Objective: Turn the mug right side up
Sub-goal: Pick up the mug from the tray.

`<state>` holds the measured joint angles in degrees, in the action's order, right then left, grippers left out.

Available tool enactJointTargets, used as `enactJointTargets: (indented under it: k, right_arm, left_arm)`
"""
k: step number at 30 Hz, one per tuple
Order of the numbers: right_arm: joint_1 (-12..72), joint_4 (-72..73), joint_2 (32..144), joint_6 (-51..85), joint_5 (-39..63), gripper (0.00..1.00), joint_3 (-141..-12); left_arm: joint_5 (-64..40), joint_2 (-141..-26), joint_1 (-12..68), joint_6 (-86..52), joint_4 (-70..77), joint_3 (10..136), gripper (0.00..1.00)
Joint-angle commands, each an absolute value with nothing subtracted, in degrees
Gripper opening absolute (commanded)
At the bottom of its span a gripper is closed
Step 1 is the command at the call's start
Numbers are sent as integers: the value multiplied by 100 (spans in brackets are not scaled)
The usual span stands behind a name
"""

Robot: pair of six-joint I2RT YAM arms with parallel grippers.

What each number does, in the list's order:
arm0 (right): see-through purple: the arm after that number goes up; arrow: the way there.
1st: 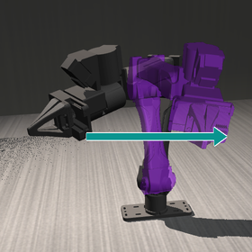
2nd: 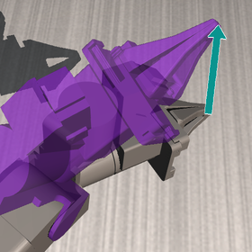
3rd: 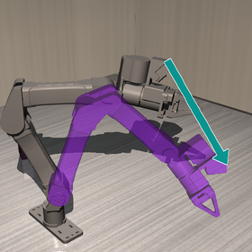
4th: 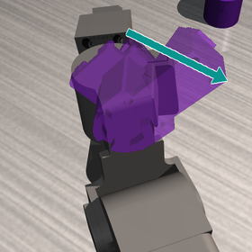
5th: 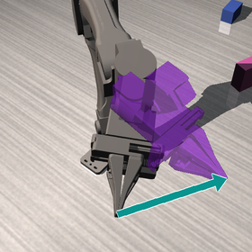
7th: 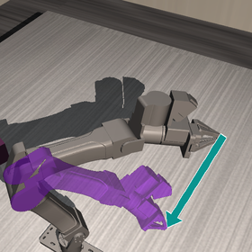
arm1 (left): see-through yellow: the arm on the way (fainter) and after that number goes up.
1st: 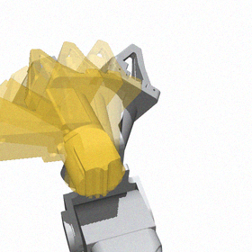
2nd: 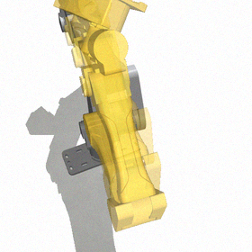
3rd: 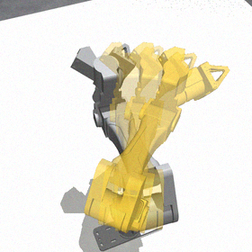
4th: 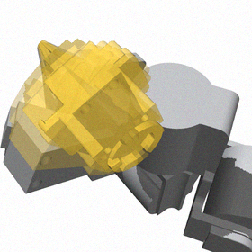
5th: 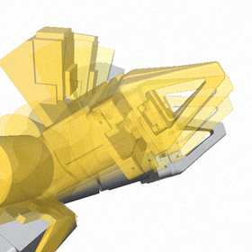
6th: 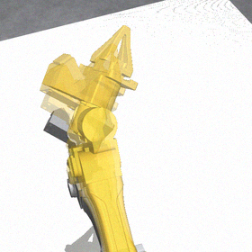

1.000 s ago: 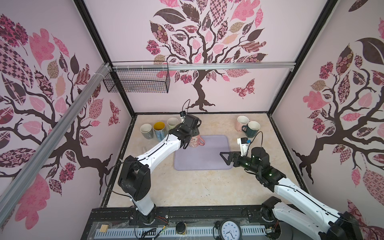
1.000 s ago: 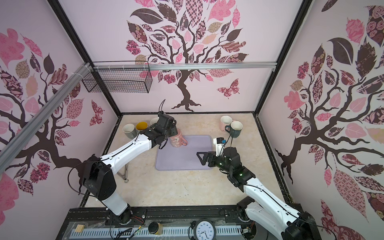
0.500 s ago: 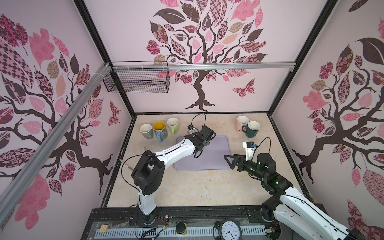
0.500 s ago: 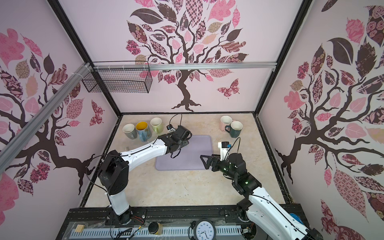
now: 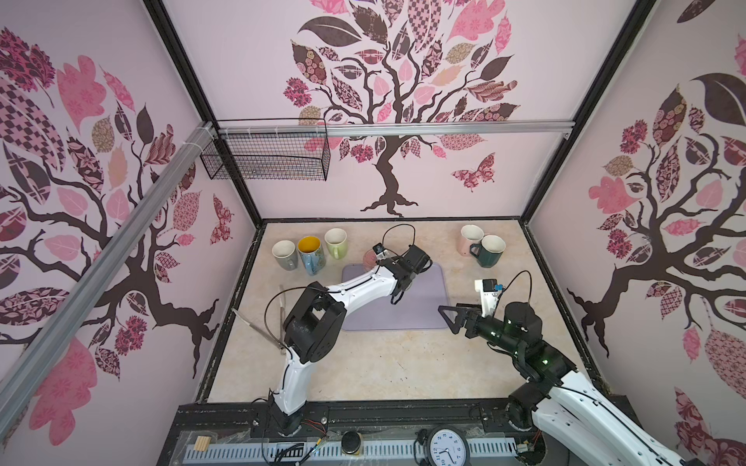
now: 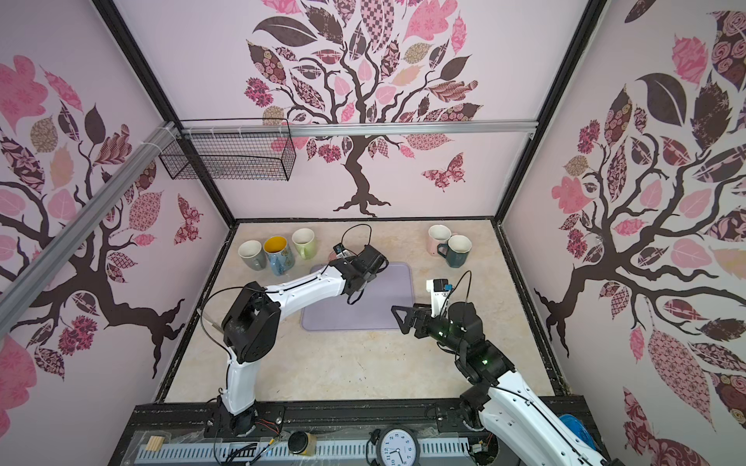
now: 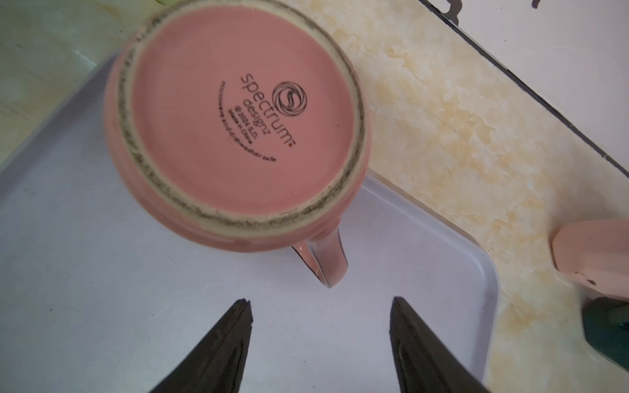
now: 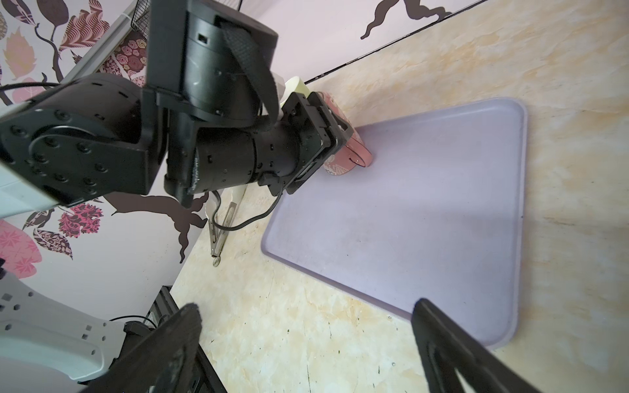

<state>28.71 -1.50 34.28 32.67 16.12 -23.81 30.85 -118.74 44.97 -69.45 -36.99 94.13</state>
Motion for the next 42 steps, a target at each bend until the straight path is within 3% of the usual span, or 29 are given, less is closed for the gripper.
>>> enactJointTargets:
  k: [1,14,21,33,39,42]
  right_arm:
    - [2887,-362,3342,3092,1644,100,-2427]
    - [2891,-552,3279,2969,1589,100,-2422]
    - [2887,-611,3353,2918,1644,100,-2461]
    - [2885,-528,3324,3077,1705,100,-2390]
    - [2891,-461,3373,3125,1762,100,-2399]
    - [2884,-440,3410,3163,1815,100,-2408]
  left_arm:
    - [3373,-12061,4472,-6928,-4003,9884,66]
    - [3695,-12794,4266,-6492,-4898,10757,65]
    - [3421,-12750,4156,-6574,-4751,10463,64]
    - [3427,-12112,4070,-6311,-4685,9557,54]
    - [3508,-11814,4009,-6294,-4579,9038,42]
    - [3498,-11723,3960,-6287,-4553,8905,40]
